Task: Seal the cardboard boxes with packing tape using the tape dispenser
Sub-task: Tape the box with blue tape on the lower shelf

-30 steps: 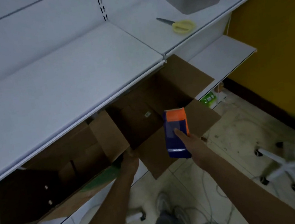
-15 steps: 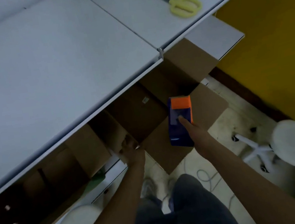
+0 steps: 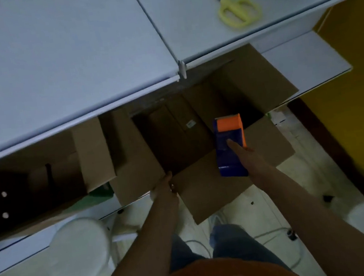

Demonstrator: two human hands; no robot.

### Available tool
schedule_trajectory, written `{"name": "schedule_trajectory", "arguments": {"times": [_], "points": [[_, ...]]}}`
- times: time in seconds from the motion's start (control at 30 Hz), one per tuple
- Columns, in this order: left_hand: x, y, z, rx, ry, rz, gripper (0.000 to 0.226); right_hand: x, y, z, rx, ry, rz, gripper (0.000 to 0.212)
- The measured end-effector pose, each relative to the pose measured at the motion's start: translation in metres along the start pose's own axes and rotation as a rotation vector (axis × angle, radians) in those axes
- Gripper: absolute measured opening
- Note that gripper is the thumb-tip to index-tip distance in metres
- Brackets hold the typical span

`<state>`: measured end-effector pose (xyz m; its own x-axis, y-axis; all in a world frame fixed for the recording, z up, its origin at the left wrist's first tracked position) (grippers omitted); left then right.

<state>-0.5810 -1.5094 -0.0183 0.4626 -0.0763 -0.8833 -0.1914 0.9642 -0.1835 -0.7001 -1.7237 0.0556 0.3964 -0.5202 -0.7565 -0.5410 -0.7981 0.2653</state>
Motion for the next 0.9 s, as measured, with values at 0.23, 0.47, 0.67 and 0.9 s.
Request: {"name": "schedule_trajectory", "arguments": {"times": [0.23,0.47,0.67,0.9], "points": [[-0.052,0.036,-0.064,-0.021,-0.107,0.234,0.019,0.008,0.038,0.011,-0.049,-0.016,-0.080,0.049],[-0.069,0.054,-0.056,-0.285,-0.242,0.163,0.023,0.015,0.022,-0.040,-0.340,0.113,-0.111,0.056],[-0.083,0.067,-0.057,-0.238,-0.321,0.144,0.035,0.007,-0.011,-0.079,-0.701,0.444,-0.169,0.050],[-0.098,0.077,-0.070,0.199,-0.491,0.189,0.027,0.003,-0.019,-0.097,-0.736,0.606,-0.161,0.046]]}}
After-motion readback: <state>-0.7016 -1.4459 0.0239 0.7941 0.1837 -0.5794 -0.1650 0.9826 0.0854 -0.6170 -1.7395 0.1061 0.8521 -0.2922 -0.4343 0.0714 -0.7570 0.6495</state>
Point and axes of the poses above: each hand's wrist, its own x-axis towards the middle knuckle, its own y-axis out of the back of the hand, z = x × y, the point moved 4 cm from there along x, towards the middle knuckle, and after that the axes turned 13 degrees about -x, right-handed, at the moved point
